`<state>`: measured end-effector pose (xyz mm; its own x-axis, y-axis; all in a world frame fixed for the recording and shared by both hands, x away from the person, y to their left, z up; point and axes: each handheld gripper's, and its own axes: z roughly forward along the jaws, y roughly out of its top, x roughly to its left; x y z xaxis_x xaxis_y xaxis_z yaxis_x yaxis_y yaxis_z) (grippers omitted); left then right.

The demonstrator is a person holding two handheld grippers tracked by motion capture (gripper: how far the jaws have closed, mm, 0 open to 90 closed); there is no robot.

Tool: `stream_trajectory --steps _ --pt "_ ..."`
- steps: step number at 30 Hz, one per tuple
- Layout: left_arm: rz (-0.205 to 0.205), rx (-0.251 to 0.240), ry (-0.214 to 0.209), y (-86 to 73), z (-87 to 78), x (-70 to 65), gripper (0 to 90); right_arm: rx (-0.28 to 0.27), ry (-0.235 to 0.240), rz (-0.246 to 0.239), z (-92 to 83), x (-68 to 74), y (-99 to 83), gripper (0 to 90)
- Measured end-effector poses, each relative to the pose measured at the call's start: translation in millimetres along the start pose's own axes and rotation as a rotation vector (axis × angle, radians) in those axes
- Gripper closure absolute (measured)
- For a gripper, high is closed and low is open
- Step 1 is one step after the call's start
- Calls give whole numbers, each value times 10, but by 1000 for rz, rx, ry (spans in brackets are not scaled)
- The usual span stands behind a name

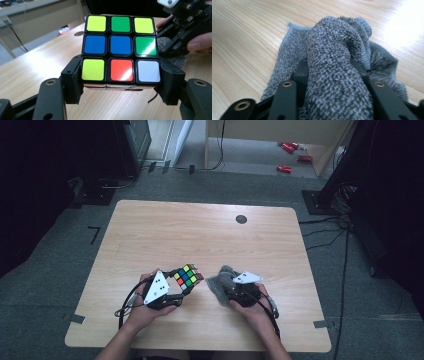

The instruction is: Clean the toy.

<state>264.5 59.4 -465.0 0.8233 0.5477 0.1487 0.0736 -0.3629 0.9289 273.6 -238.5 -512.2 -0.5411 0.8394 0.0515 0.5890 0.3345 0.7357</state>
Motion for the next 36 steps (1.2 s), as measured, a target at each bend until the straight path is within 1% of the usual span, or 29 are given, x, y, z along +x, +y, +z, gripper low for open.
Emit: stream_trajectory --steps 2,3,5,7,8,10,11,12,17,19,22,23,26,29,30,31,32,34,36 --pt "-15 17 -21 0 9 13 344 -24 3 0 -37 15 21 630" --pt "-15 25 -26 1 15 13 344 -52 7 8 -76 32 43 634" --pt "-5 48 -33 10 30 1 344 -98 16 15 -147 57 90 639" --pt "10 75 -40 27 51 -22 344 -154 18 8 -242 100 152 640" --pt "14 89 -44 34 63 -34 344 -192 22 -1 -306 128 190 640" --pt "21 121 -50 41 90 -49 344 -246 43 -5 -412 180 247 640" --pt "27 140 -48 42 105 -61 344 -265 53 -8 -450 201 266 640" --pt "37 164 -43 42 123 -75 344 -287 67 -13 -498 234 293 640" --pt "56 232 -40 52 187 -129 345 -378 114 -71 -714 450 425 640" --pt "62 253 -41 61 208 -154 345 -396 129 -90 -758 519 460 639" --pt "67 267 -43 77 227 -192 344 -404 144 -115 -782 618 492 640" --pt "69 269 -40 86 231 -208 345 -399 149 -123 -772 648 496 639" --pt "72 272 -38 119 239 -248 345 -359 134 -160 -701 763 487 639" --pt "68 277 -40 147 246 -284 345 -339 128 -191 -647 897 474 637" --pt "67 279 -39 153 246 -291 345 -338 122 -208 -629 941 469 637" --pt "60 274 -39 157 247 -298 345 -329 112 -227 -610 982 464 637" --pt "62 273 -39 163 242 -300 345 -316 101 -241 -587 1020 454 636" --pt "66 263 -19 171 225 -305 346 -302 68 -274 -529 1062 428 635" --pt "71 253 -13 170 217 -309 347 -314 61 -272 -513 1055 414 635"
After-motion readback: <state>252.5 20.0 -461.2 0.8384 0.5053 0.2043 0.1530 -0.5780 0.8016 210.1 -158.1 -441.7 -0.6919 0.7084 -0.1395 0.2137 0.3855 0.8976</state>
